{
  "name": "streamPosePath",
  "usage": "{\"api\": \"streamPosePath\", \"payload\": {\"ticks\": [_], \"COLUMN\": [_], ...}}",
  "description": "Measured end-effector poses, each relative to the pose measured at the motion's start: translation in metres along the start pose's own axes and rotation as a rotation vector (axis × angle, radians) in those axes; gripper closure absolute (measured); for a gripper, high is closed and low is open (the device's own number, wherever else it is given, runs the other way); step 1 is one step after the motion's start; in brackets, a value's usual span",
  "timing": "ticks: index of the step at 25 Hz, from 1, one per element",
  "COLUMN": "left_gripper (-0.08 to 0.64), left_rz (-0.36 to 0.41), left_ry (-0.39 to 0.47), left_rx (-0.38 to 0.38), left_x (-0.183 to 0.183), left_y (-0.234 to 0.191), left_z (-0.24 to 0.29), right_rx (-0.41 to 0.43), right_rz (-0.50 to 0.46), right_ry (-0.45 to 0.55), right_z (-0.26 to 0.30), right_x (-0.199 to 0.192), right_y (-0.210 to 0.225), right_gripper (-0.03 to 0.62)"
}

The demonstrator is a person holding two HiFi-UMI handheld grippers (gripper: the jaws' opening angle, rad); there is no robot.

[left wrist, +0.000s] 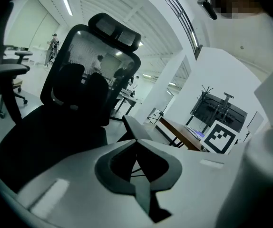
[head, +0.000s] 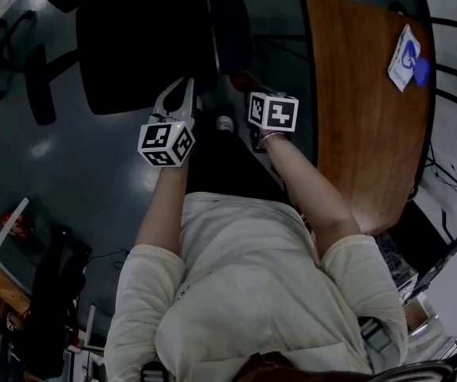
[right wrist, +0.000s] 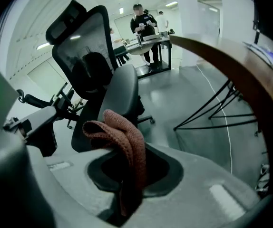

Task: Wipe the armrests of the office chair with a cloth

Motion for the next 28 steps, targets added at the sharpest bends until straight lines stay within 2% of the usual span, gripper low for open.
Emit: {"api": "streamPosePath", "payload": {"ticks": [5,9,14,20,25,28], "left_gripper": [0.543,0.543,0.543,0.543,0.543,0.543], "left_rz": [0.029,0.07,0.107,0.081,0.09,0.078], "left_ry": [-0.051,-0.116,-0.204,-0.319,-0.301,-0.316], "left_rx": [-0.068,-0.135,-0.193,-0.253,-0.187,-0.178], "left_x": [0.016,0.026,0.025,-0.006,-0.012,-0.014], "left_y": [-0.005,-0.005,-0.008,0.009,0.013,0.01], "left_z": [0.028,0.052,0.074,0.098,0.114,0.119], "right_rx": [-0.069,-0.119,-0.074,-0.03,0.023,0.054], "right_rz": [-0.135,-0.189,-0.288,-0.582,-0.95,-1.071], "right_ry": [0.116,0.223,0.333,0.409,0.406,0.367], "right_z": [-0.022,-0.035,-0.026,0.004,0.038,0.058], "right_x": [0.042,0.083,0.148,0.231,0.274,0.281], "right_y": [0.015,0.018,0.001,-0.03,-0.069,-0.086], "right_gripper": [0.545,0.545,0.545,0.545,0.545,0.545]}}
Point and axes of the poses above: the fingertips, and each gripper's own axes: z forward along the fingers, y to its right, x out of its top, the point moved 4 cm from there along -z, backward along the fingers, and after that the axes turned 10 degrees about -x, right-handed, at the moved point
